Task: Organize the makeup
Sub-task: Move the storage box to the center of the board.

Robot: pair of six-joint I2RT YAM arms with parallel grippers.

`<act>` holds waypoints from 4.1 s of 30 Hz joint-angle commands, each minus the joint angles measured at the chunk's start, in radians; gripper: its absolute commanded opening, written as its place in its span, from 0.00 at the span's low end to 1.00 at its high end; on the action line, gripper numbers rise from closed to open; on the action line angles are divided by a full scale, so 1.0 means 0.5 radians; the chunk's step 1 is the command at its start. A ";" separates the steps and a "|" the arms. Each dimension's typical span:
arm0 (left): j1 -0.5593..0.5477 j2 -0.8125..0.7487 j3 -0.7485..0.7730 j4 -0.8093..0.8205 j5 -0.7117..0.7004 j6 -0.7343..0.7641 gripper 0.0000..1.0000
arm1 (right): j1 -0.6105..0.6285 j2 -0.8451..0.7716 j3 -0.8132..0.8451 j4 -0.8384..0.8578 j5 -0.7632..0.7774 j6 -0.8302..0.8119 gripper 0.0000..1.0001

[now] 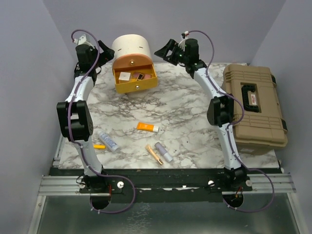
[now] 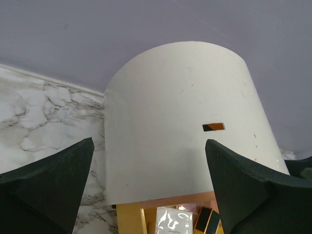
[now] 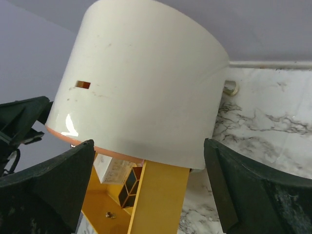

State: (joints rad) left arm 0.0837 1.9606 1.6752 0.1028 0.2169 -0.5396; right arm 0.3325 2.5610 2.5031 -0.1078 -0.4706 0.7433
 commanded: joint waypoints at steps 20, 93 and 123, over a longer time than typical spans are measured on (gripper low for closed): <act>0.067 0.480 0.001 0.877 1.089 -0.378 0.96 | 0.043 0.428 0.205 0.520 -0.415 0.553 1.00; -0.601 -0.375 -0.797 0.368 0.872 -0.394 0.89 | -0.196 -0.850 -1.391 -0.052 -0.600 -0.336 1.00; -0.447 -0.272 -0.514 0.057 0.898 -0.127 0.89 | -0.102 -1.170 -1.788 -0.138 -0.685 -0.363 1.00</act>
State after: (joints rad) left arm -0.1364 1.8198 1.3842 0.1844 0.6254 -0.6598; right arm 0.2062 1.9865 1.6623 -0.0547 -0.7231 0.5686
